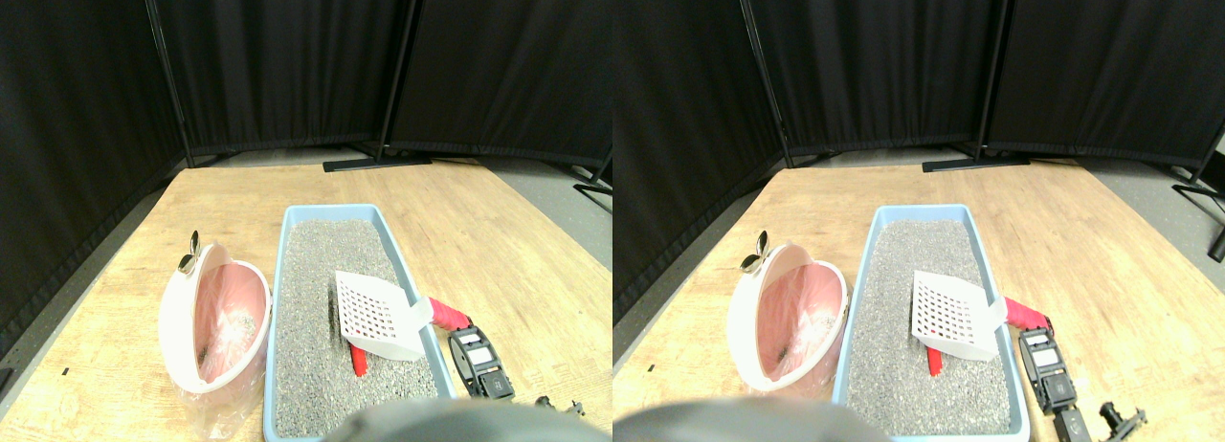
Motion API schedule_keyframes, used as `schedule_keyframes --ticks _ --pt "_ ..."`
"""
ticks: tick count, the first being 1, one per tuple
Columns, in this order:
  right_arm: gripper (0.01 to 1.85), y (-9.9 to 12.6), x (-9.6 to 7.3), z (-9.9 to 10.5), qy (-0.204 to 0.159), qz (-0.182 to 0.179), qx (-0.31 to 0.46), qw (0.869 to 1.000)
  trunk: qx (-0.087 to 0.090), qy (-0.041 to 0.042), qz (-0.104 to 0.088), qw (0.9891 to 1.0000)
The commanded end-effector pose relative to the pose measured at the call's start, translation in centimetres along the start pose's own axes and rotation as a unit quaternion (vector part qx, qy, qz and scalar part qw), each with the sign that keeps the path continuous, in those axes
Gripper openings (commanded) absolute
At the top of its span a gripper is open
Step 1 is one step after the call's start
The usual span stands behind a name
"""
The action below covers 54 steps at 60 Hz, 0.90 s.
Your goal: Scoop (unimanual)
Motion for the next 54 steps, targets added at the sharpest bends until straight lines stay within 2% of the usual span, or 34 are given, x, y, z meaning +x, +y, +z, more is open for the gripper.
schedule_keyframes --ticks 1,26,35,40,43,54 --pt "0.40 -0.1 0.1 0.7 -0.019 -0.004 -0.005 1.000 -0.003 -0.0009 0.004 1.0000" --pt "0.40 -0.2 0.4 0.7 -0.018 -0.005 0.014 1.000 -0.002 0.0018 0.001 1.0000" --pt "0.48 -0.3 0.5 0.6 -0.020 -0.002 0.037 0.999 -0.003 0.0030 0.001 1.0000" --pt "0.64 -0.6 0.8 0.3 -0.029 0.007 0.063 0.998 -0.003 0.0050 0.000 1.0000" --pt "0.66 -0.6 0.8 0.3 -0.029 0.007 0.065 0.997 -0.003 0.0056 -0.001 1.0000" --pt "0.80 -0.9 1.3 -0.4 -0.018 0.009 0.075 0.997 -0.004 0.0077 -0.001 1.0000"
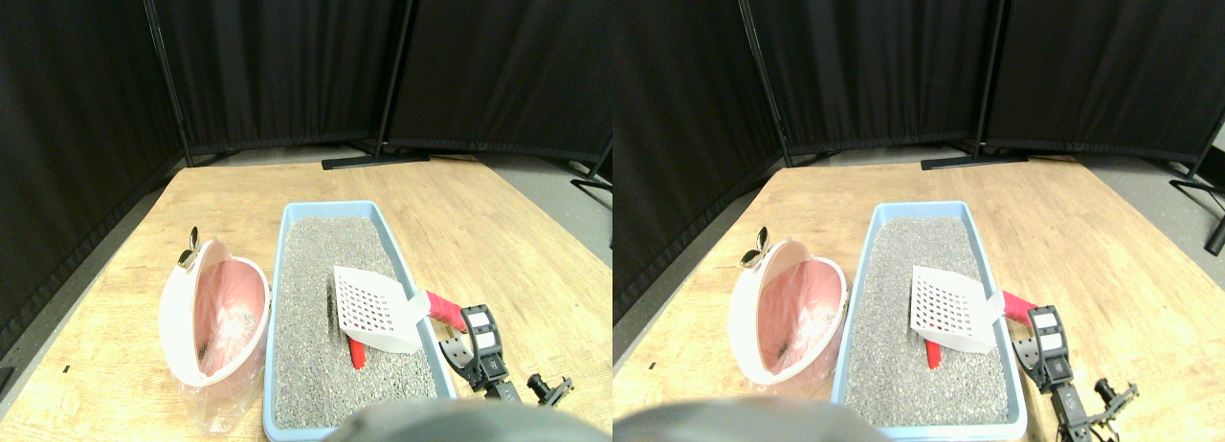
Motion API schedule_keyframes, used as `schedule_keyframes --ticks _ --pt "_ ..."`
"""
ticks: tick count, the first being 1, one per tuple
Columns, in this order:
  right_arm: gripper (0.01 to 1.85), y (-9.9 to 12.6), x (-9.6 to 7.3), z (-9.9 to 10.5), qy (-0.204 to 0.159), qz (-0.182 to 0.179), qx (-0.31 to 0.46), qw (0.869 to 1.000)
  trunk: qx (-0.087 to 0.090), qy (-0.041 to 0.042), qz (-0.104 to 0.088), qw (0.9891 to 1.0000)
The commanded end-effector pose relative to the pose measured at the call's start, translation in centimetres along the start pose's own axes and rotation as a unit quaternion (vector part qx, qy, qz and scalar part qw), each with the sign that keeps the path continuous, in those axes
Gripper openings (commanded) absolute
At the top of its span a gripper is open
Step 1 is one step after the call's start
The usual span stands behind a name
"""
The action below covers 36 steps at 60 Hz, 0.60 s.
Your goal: Scoop (unimanual)
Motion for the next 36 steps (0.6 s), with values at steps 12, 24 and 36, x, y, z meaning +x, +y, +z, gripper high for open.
schedule_keyframes --ticks 12,24,36 --pt "0.87 -0.5 0.7 -0.8 0.002 0.005 0.014 1.000 -0.007 0.0089 0.002 0.9999" --pt "0.89 -0.8 1.4 -1.8 0.009 0.003 0.032 0.999 -0.008 0.0100 0.001 0.9999" --pt "0.90 -1.1 2.3 -2.3 0.010 -0.002 0.046 0.999 -0.008 0.0103 0.001 0.9999"
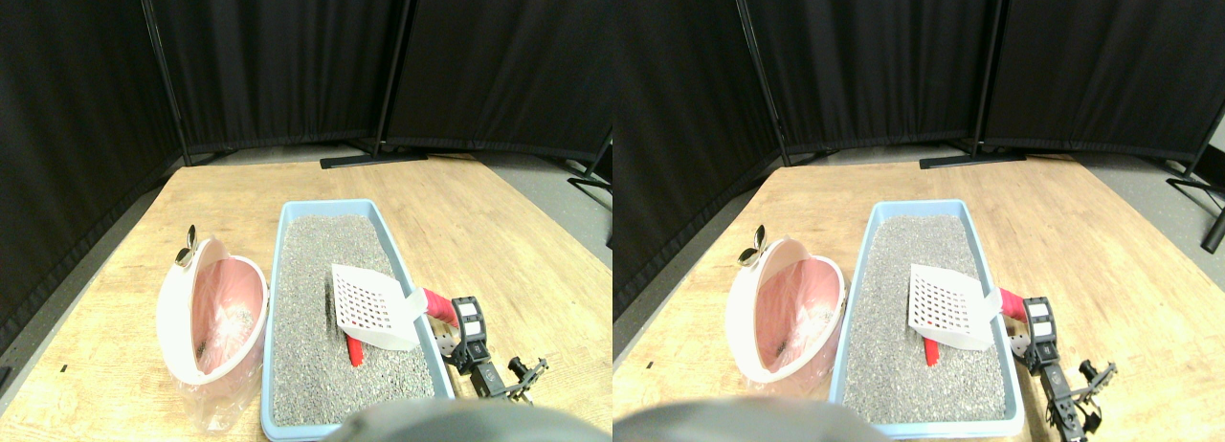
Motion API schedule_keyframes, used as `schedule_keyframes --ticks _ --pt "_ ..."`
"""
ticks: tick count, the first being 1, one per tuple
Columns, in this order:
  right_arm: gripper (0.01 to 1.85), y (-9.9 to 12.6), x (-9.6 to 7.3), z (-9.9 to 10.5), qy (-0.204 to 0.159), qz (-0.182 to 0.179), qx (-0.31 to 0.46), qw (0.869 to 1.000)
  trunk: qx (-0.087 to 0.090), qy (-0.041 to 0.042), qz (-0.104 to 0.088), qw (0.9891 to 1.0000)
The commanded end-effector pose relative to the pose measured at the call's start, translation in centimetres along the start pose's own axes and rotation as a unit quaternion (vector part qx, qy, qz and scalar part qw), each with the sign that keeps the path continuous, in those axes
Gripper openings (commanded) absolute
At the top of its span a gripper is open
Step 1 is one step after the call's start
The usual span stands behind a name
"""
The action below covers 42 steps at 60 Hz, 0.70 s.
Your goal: Scoop (unimanual)
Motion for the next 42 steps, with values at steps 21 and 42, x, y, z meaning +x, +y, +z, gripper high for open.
schedule_keyframes --ticks 21,42 --pt "0.90 -0.2 1.7 0.3 -0.004 -0.001 0.005 1.000 -0.007 0.0110 0.005 0.9999" --pt "0.92 0.0 3.0 0.6 0.015 -0.005 0.022 1.000 -0.005 0.0077 0.007 0.9999"
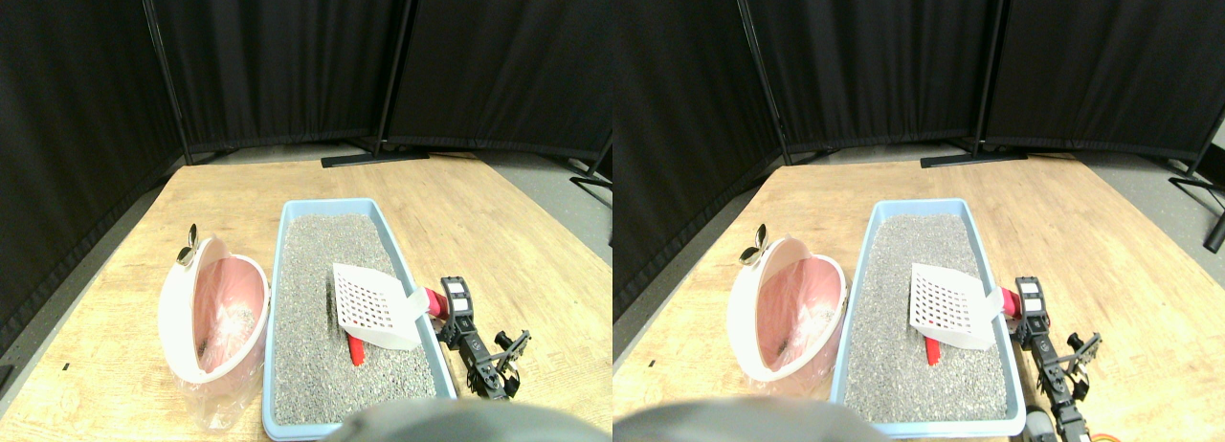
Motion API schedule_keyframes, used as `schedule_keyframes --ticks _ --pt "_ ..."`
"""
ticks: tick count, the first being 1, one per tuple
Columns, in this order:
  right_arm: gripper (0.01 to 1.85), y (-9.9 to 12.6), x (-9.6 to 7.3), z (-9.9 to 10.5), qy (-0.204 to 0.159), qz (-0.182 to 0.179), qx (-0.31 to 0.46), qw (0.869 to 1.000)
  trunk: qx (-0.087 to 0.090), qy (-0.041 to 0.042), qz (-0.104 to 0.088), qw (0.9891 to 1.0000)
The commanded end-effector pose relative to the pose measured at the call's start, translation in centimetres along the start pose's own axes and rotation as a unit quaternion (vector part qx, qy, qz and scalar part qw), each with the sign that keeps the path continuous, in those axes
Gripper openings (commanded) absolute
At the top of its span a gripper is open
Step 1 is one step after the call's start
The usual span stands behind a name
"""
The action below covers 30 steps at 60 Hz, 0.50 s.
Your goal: Scoop (unimanual)
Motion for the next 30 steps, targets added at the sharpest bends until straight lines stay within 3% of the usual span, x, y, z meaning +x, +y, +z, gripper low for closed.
schedule_keyframes --ticks 1,30 --pt "0.92 0.0 0.4 0.8 -0.019 0.001 0.000 1.000 -0.006 0.0063 0.005 0.9999" --pt "0.91 -0.6 1.8 0.3 0.007 -0.012 0.009 1.000 -0.005 0.0069 0.005 1.0000"
